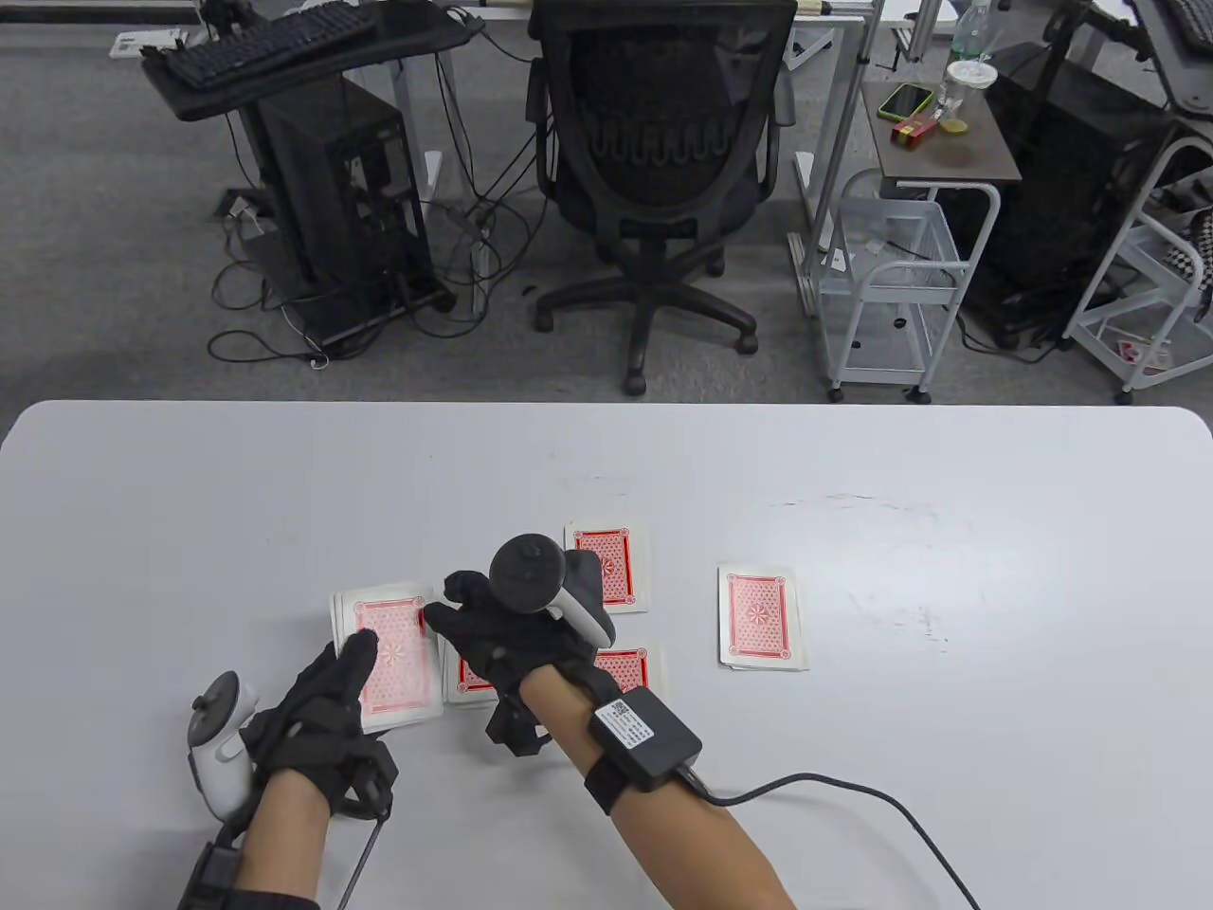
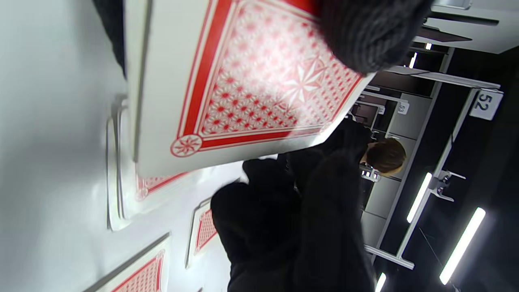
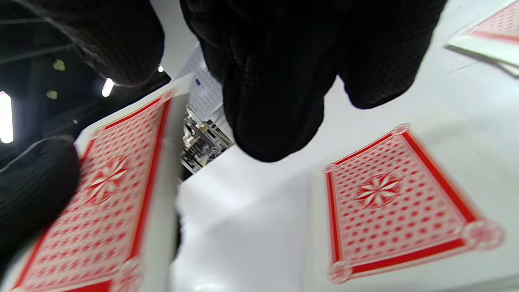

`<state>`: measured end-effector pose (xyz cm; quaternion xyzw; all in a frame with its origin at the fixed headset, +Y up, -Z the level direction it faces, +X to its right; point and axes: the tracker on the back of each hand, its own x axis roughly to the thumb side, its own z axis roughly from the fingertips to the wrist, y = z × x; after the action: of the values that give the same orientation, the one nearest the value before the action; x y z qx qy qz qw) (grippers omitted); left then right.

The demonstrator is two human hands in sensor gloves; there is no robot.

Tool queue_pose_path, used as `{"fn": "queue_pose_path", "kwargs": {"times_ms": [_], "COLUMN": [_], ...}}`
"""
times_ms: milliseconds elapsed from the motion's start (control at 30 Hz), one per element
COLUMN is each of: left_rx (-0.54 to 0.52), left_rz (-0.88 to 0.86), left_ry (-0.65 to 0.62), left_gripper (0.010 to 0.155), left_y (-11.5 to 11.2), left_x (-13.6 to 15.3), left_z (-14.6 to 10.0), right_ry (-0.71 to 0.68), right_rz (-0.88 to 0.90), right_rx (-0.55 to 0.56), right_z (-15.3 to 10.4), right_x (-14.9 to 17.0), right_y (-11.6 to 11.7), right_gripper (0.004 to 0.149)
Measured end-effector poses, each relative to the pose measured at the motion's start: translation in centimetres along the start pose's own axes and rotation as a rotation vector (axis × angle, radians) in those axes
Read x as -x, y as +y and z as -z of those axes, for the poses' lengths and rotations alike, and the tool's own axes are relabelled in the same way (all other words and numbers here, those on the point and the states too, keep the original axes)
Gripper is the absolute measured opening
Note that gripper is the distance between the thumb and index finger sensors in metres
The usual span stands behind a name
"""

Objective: Four-player card dealing with fan arrangement

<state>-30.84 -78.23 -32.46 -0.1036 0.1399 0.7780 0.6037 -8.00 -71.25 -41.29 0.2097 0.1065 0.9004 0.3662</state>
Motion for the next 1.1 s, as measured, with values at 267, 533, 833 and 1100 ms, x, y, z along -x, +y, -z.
{"fn": "queue_pose_path", "kwargs": {"times_ms": [267,533,833,1100], "left_rx": [0.036,0.086,0.013,0.008], "left_rz": [-0.046,-0.086,-0.081,-0.064], "left_ry": [-0.038,-0.056,-0.037,-0.023], "left_gripper": [0.048,0.048,0.048,0.048], "left_y": [-1.8,-2.1,-0.4,-0.3], "left_x": [0.6,0.3,0.3,0.2], "left_z": [-0.7,-0.7,-0.3,0.1], "right_ry": [0.034,0.051,0.29,0.538], "right_rz": [0.202,0.352,0.009,-0.363], "right_rx": [0.096,0.041,0.178,0.194], "right_z": [-2.0,-1.5,1.8,5.5], "right_x": [1.3,3.4,7.7,12.9], "right_y": [0.3,-2.3,-10.1,-10.0], "right_gripper": [0.06,0.058,0.065,0.072]}}
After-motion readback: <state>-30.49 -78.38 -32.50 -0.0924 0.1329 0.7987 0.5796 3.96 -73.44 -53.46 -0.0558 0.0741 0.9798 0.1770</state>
